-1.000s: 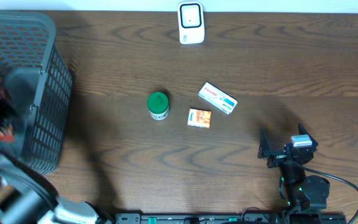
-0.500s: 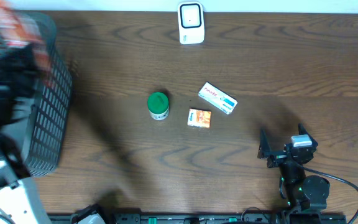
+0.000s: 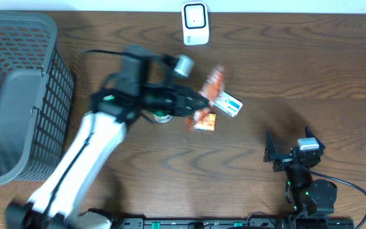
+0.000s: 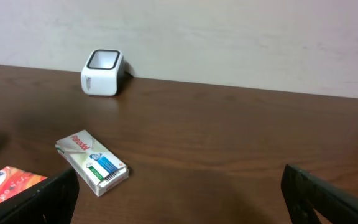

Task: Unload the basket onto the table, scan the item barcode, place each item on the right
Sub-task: 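Move the red candy bar past the scanner and drop it on the table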

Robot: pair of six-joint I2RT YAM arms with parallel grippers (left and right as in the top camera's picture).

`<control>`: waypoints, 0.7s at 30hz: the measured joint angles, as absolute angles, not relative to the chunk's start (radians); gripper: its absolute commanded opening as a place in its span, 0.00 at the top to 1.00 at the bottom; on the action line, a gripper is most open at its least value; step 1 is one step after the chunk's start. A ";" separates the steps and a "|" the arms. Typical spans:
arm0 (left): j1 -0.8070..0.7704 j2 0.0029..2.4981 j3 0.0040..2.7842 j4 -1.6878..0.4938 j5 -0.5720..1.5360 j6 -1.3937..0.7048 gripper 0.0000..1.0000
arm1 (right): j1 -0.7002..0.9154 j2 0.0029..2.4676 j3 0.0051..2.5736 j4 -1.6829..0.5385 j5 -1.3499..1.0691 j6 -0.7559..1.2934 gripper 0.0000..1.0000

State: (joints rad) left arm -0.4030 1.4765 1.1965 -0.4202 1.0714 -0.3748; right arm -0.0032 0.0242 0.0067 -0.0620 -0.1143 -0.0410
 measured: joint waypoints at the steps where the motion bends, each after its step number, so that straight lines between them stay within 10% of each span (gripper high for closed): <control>1: -0.426 1.523 1.196 -0.418 1.078 -0.373 0.93 | -0.003 0.024 0.007 -0.062 -0.115 -0.041 0.01; 11: -0.480 1.843 1.192 -0.276 1.346 -0.428 0.93 | -0.003 0.024 0.007 -0.062 -0.114 -0.041 0.01; 14: -0.480 1.850 1.191 -0.264 1.384 -0.473 0.18 | -0.003 0.024 0.007 -0.062 -0.114 -0.041 0.01; 21: -0.479 1.850 1.185 -0.070 1.403 -0.606 0.16 | -0.003 0.024 0.007 -0.062 -0.114 -0.041 0.01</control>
State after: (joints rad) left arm -0.4786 1.8500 1.1854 -0.0696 1.4033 -0.6060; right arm -0.0032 0.0242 0.0067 -0.0620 -0.1143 -0.0410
